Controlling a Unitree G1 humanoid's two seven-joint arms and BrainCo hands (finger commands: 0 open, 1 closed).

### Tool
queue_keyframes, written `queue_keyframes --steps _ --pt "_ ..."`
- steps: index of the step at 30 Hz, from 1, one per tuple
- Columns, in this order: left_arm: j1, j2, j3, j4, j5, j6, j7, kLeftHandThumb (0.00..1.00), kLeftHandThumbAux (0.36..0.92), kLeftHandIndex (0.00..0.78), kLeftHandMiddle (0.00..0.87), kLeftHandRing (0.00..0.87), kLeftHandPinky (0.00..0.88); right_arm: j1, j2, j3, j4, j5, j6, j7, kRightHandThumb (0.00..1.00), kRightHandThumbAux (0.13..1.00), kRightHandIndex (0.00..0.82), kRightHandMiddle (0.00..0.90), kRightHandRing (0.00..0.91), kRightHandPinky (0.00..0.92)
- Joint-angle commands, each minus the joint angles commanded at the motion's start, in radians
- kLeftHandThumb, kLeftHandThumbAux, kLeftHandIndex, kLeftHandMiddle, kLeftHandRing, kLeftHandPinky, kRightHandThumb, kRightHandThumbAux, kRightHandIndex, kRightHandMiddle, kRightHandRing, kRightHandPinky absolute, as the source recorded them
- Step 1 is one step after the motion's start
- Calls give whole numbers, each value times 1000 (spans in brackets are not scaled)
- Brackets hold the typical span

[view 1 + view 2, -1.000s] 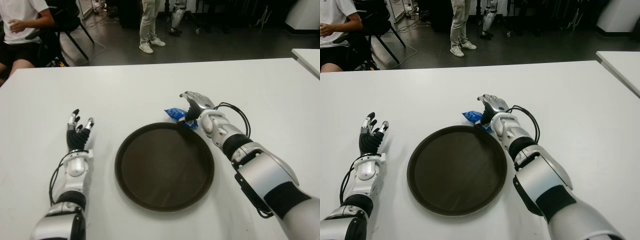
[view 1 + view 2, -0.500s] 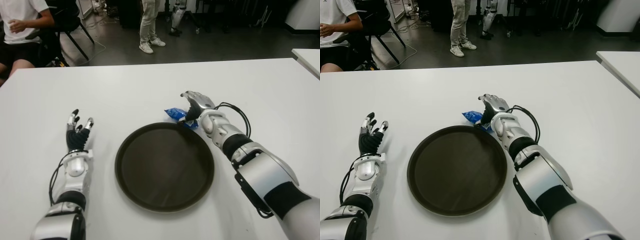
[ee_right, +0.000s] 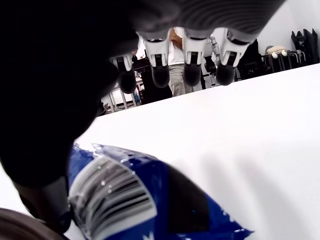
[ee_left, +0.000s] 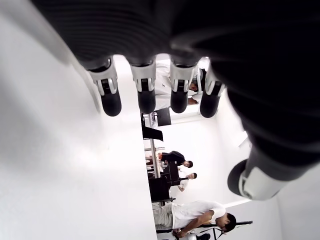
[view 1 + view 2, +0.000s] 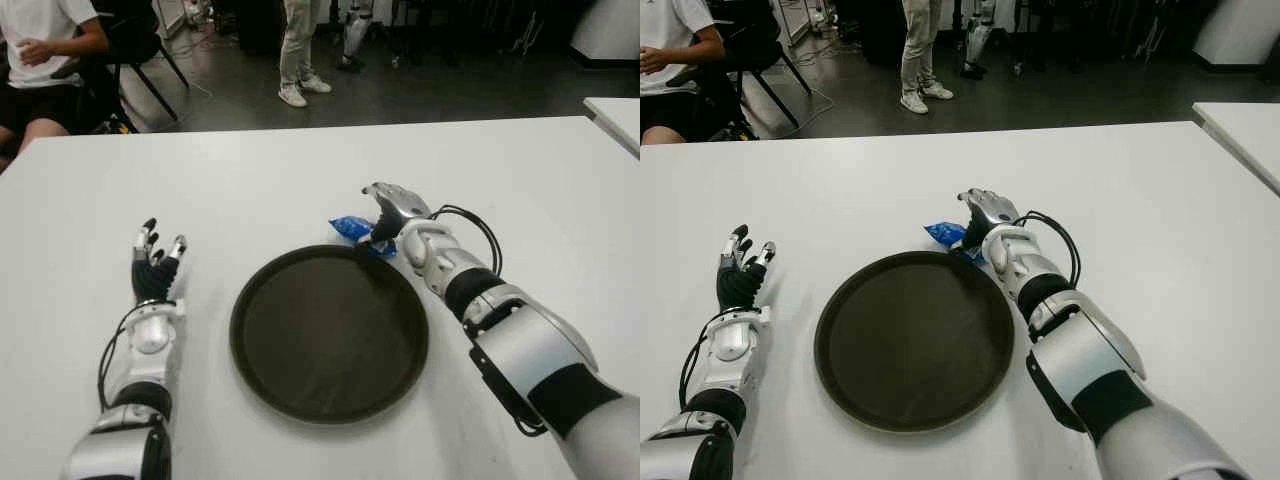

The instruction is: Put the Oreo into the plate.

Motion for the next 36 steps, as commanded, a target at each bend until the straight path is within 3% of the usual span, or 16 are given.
queue_keyframes --steps 18,22,25,30,36 --pt "-3 0 3 0 -4 15 -6 328 621 10 4 0 0 -1 -6 1 2 5 5 7 0 734 0 0 0 17" --pt "-4 -1 2 0 -4 14 -4 318 615 7 0 0 0 -3 -8 -5 0 10 8 12 0 723 0 2 22 65" --pt "-3 0 2 1 -4 14 -3 318 606 3 0 0 0 -4 -7 -14 -1 18 12 20 0 714 42 81 116 180" --pt "-3 0 2 3 -2 12 0 326 609 4 4 0 0 -2 -3 -23 2 24 23 28 0 711 119 179 215 282" --pt "-2 0 1 2 -2 9 0 338 618 6 9 0 0 -1 -4 -24 0 28 22 22 0 716 164 219 257 330"
